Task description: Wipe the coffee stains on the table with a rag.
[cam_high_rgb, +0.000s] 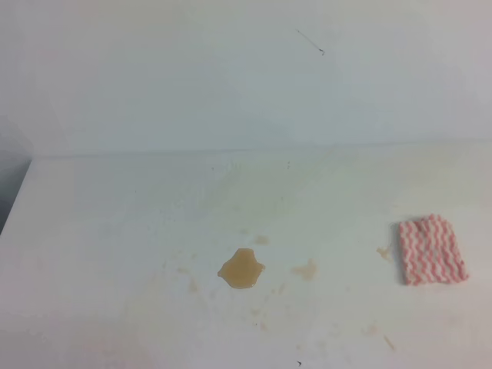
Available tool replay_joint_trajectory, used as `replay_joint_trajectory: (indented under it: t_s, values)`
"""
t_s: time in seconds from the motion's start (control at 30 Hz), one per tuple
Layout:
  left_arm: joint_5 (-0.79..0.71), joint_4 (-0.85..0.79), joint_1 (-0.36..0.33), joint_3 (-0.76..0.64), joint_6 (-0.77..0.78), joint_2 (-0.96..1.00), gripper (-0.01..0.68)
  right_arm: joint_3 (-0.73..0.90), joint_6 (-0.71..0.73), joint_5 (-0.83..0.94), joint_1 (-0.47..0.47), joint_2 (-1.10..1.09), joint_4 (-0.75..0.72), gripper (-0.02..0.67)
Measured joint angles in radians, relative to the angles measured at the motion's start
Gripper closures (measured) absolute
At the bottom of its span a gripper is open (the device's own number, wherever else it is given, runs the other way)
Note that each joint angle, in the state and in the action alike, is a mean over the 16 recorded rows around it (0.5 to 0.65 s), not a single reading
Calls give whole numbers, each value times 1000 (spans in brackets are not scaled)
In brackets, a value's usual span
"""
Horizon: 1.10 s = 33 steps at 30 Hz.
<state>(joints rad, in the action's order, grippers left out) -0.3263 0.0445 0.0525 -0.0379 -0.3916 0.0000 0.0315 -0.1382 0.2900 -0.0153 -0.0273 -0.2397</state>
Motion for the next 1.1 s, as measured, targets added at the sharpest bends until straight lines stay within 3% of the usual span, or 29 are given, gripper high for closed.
replay_joint_trajectory:
  t_s: [1.1]
  values:
    - [0, 0, 0, 11, 0, 0, 674, -2, -65, -32, 0, 0, 103, 653]
